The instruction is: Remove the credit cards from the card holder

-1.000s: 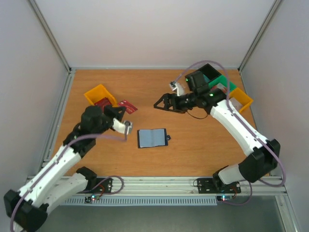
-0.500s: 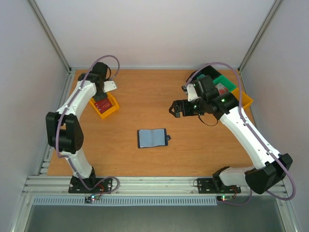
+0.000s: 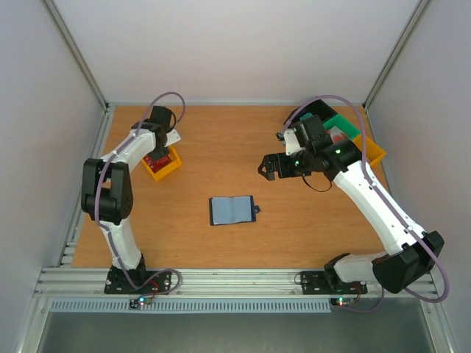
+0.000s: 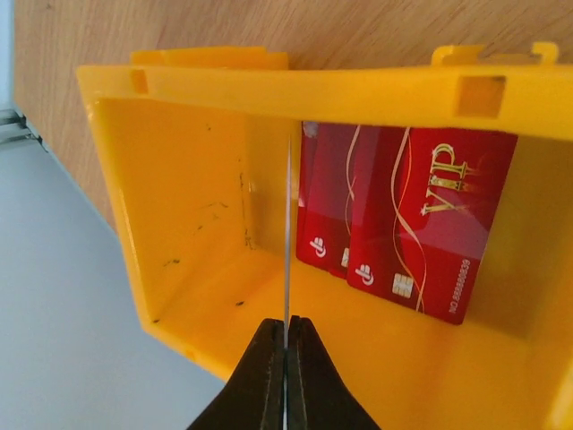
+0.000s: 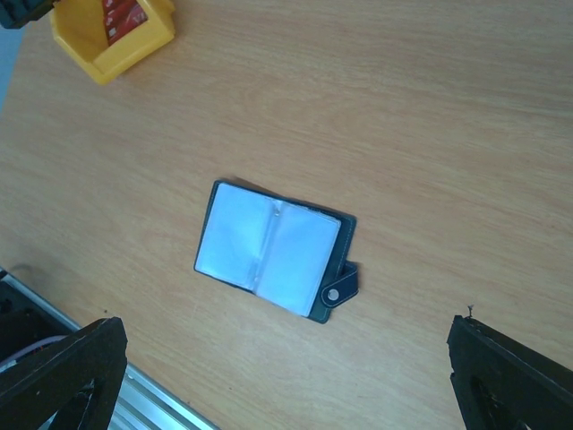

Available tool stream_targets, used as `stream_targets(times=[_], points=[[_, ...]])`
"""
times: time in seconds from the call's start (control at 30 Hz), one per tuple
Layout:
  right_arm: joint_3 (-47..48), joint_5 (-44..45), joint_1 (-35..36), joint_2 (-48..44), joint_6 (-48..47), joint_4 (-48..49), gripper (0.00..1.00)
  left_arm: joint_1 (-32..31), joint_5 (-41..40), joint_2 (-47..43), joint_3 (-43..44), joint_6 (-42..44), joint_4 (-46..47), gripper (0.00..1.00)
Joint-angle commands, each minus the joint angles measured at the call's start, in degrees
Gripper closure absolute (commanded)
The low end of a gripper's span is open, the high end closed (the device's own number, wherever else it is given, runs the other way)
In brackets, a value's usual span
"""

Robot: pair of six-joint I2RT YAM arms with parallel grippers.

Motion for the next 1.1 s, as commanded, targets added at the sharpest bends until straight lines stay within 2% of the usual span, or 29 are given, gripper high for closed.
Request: stream_targets(times=[0.0, 0.07, 0.17, 0.23, 0.3, 0.33, 0.47, 0.53, 0.6, 0.7, 0.77, 0.8, 0.87, 0.93, 1.0, 1.07], points=[[1.0, 0.2, 0.3, 0.2, -1.3, -1.0, 0.02, -0.5, -0.1, 1.7, -1.3, -2.0, 3.8, 1.0], [0.6, -0.9, 0.3, 0.3, -1.8, -0.7, 0.01, -0.6, 1.1, 1.7, -1.8, -1.9, 2.9, 0.97], [-0.1, -1.4, 0.2, 0.2, -1.8, -0.2, 0.01, -0.6, 1.6, 1.6, -3.0, -1.6, 2.3, 0.72], [-0.2, 0.6, 0.3, 0.2, -1.7, -0.5, 0.02, -0.7, 2.2, 0.8, -3.5, -1.6, 1.1, 0.49], [-0.5, 2.2, 0.2, -0.1, -1.8, -0.4, 0.02, -0.7, 3.7, -1.3, -3.6, -2.0, -0.5, 0.34], [-0.8, 2.6, 0.3, -0.5, -1.9, 0.4, 0.01, -0.7, 4.6, -2.2, -3.4, -2.6, -1.4, 0.31], [-5.7, 2.8, -0.7, -3.8, -3.0, 8.8, 0.02, -0.7, 9.5, -6.4, 0.1, -5.3, -6.9, 0.23], [-7.7, 6.0, -1.8, -5.6, 0.2, 12.1, 0.02, -0.7, 13.9, -8.5, 3.4, -7.4, -11.4, 0.18], [-9.1, 8.9, -2.0, -6.6, 4.0, 13.5, 0.02, -0.7, 22.5, -11.1, 6.2, -10.1, -17.5, 0.13], [-11.5, 1.5, -2.2, -6.8, 4.8, 17.1, 0.01, -0.7, 41.2, -16.0, 7.2, -13.9, -23.1, 0.06], [-12.6, -4.3, -2.2, -4.9, 6.8, 18.5, 0.02, -0.7, 50.8, -17.2, 7.2, -18.0, -26.5, 0.06], [-12.9, -6.2, -1.9, -2.2, 8.3, 18.3, 0.02, -0.8, 54.3, -17.4, 6.1, -22.6, -27.1, 0.07], [-13.4, -7.3, 0.4, 3.0, 10.5, 17.2, 0.11, -1.1, 59.7, -17.6, 1.2, -29.5, -26.7, 0.1], [-13.5, -4.9, 4.3, 7.9, 10.7, 15.8, 0.21, -1.7, 61.9, -17.0, -5.5, -36.0, -25.0, 0.11], [-14.5, -3.3, 7.1, 11.7, 11.6, 16.9, 0.23, -2.4, 63.9, -16.3, -11.1, -39.8, -22.3, 0.11], [-15.7, -3.6, 8.7, 15.0, 14.4, 18.9, 0.25, -3.7, 65.8, -15.7, -16.5, -42.9, -17.8, 0.06]])
